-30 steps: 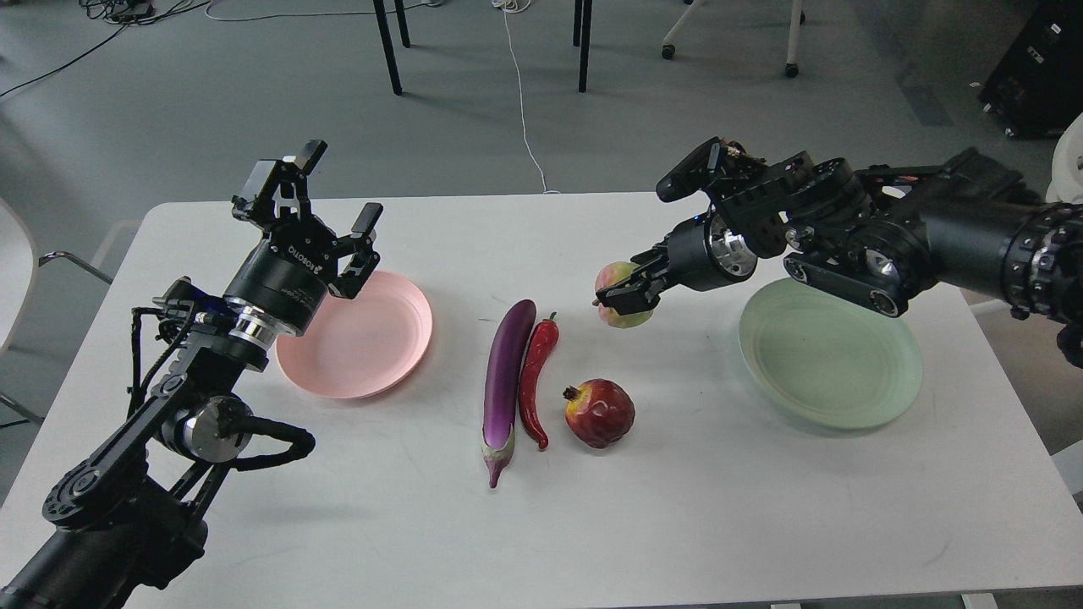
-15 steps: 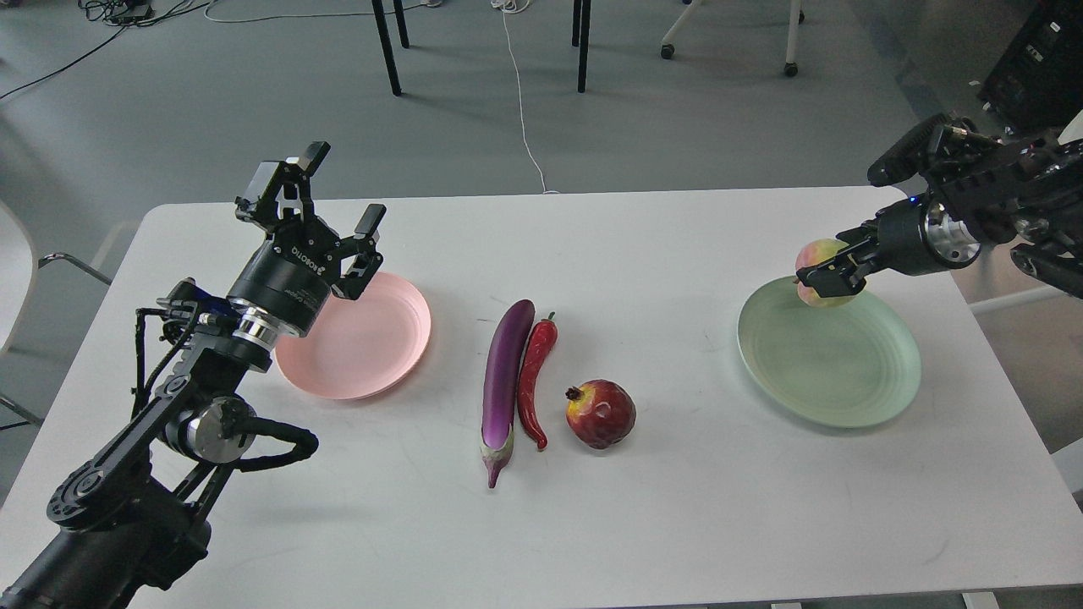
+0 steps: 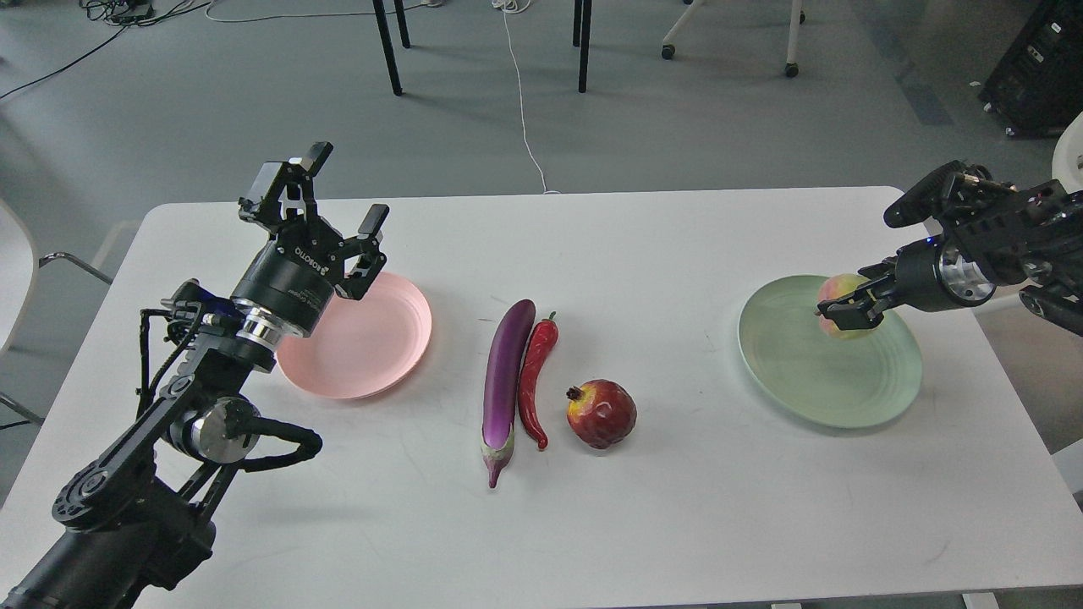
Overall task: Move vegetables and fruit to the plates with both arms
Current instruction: 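Carry the peach to the green plate and release it, then move the right gripper down to the red apple and grasp it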
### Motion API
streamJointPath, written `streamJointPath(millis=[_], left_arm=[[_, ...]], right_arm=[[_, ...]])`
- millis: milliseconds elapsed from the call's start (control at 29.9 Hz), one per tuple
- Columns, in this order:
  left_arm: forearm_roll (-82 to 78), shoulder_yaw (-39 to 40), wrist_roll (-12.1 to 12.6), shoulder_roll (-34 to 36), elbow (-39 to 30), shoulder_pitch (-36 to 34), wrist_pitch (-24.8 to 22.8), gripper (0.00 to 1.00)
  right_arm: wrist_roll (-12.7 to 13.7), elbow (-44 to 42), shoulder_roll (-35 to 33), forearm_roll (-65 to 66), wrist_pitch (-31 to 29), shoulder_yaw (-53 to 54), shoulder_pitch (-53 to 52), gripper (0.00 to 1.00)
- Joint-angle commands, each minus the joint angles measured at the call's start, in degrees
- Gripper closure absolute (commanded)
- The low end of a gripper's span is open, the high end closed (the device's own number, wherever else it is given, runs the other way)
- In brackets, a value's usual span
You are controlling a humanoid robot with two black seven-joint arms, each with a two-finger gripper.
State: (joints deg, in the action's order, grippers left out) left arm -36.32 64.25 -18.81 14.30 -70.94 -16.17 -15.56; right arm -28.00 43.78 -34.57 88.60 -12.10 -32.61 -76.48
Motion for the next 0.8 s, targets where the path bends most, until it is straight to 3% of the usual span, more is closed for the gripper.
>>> streamJointPath(millis=[0, 268, 535, 769], left_arm=[[-0.1, 0.0, 0.0, -0.1, 0.0, 0.0, -0.1, 0.02], [0.0, 0.0, 0.0, -0.1, -0.1, 0.0, -0.1, 0.02], [-0.1, -0.1, 0.0, -0.1, -0.1, 0.0, -0.1, 0.02], [0.0, -0.1, 0.0, 0.2, -0.1, 0.0, -0.1, 0.02]], right_arm=[[0.0, -0.3, -0.1, 0.0, 1.5, 0.0, 0.3, 0.06], [0.0, 1.4, -0.4, -0.8, 1.7, 1.5, -2.5, 0.03], [0.0, 15.3, -0.2, -9.1, 0.9, 5.5, -7.4, 0.03], [0.0, 19.9, 4.9, -10.2, 0.8, 4.3, -7.0, 0.03]])
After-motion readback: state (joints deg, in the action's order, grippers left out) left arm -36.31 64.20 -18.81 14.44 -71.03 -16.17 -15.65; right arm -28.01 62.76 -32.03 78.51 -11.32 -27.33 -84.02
